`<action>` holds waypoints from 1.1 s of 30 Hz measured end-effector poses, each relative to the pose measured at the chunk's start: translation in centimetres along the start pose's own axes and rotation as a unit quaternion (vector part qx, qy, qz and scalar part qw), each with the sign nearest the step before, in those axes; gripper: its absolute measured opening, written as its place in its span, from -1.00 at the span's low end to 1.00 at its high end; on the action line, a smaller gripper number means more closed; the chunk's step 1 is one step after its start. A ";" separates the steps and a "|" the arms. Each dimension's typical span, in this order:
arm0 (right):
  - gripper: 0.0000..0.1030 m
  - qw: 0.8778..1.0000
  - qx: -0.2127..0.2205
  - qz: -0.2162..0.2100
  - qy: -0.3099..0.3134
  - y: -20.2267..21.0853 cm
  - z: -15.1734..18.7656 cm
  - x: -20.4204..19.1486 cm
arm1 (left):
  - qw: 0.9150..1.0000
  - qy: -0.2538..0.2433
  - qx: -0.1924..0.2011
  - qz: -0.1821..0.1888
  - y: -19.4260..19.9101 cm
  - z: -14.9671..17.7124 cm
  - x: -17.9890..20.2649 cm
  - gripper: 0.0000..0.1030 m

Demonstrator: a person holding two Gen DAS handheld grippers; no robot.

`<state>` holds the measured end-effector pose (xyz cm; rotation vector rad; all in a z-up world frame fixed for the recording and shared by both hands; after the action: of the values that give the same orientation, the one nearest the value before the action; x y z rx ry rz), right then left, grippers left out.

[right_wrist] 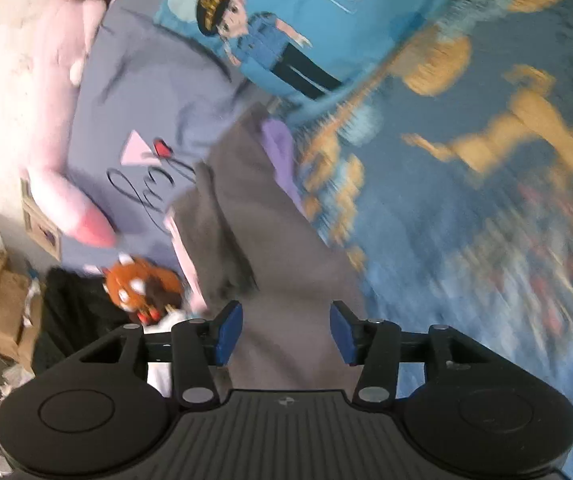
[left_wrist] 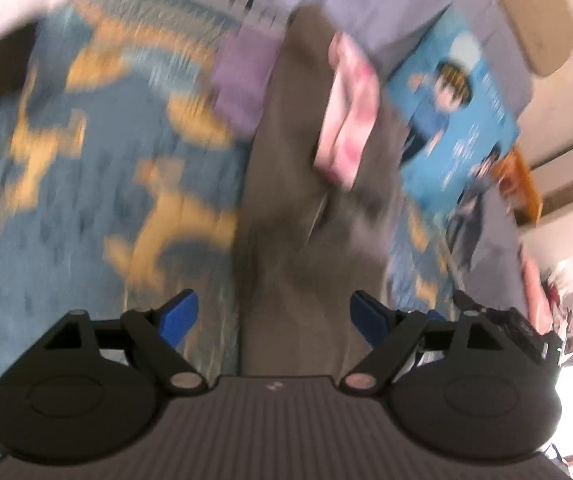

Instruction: Fold clothes

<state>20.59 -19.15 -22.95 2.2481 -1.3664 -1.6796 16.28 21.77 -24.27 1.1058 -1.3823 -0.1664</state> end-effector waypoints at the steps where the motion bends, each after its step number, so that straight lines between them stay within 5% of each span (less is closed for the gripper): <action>1: -0.03 1.000 0.003 -0.002 -0.011 0.1 0.7 0.2 | 1.000 0.019 -0.007 0.012 -0.3 1.2 -0.8 0.67; 5: -0.03 0.998 0.014 -0.009 -0.053 0.5 3.3 1.2 | 0.988 0.126 -0.020 0.088 -1.5 5.3 -2.9 0.67; 12: -0.03 0.991 0.033 -0.022 -0.127 1.2 7.9 2.9 | 0.970 0.207 -0.042 0.124 -5.2 9.4 -2.9 0.74; 16: -0.03 0.983 0.053 -0.035 -0.172 0.5 9.0 3.6 | 0.948 0.269 0.000 0.169 -6.2 8.8 -4.3 0.74; 21: -0.15 0.975 0.080 -0.031 -0.204 -0.9 9.0 3.9 | 0.937 0.288 0.045 0.191 -6.6 8.5 -4.8 0.69; 23: -0.27 0.975 0.089 -0.024 -0.204 -1.2 9.1 3.9 | 0.933 0.301 0.066 0.186 -6.4 8.5 -4.9 0.51; 24: -0.35 0.974 0.094 -0.021 -0.204 -1.4 9.1 3.8 | 0.930 0.311 0.075 0.184 -6.3 8.4 -5.2 0.26; 26: -0.80 0.974 0.099 -0.019 -0.203 -1.5 9.2 4.0 | 0.921 0.339 0.076 0.175 -6.9 8.6 -6.2 -0.38; 27: -0.82 0.974 0.101 -0.019 -0.202 -1.5 9.4 4.0 | 0.917 0.352 0.070 0.175 -7.2 8.7 -6.7 -0.64; 30: -0.86 0.974 0.105 -0.020 -0.200 -1.4 9.7 4.3 | 0.915 0.359 0.066 0.173 -7.6 8.9 -7.1 -0.75; 33: -0.87 0.978 0.112 -0.017 -0.176 -0.8 9.6 3.5 | 0.932 0.321 0.087 0.145 -6.6 8.6 -5.5 -0.79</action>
<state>13.67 -16.50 -30.04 2.1651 -1.6732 -2.1131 10.89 17.56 -34.32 0.9626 -0.9533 0.5054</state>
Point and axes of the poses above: each gripper's, at about its wrist camera, not at the fingertips, and y roughly against the way its jaws point, x to its right, z to its underside, the point moved 5 cm from there along -y, roughly the way its jaws point, and after that the axes turned 9 degrees about y, right-handed, at the moved point
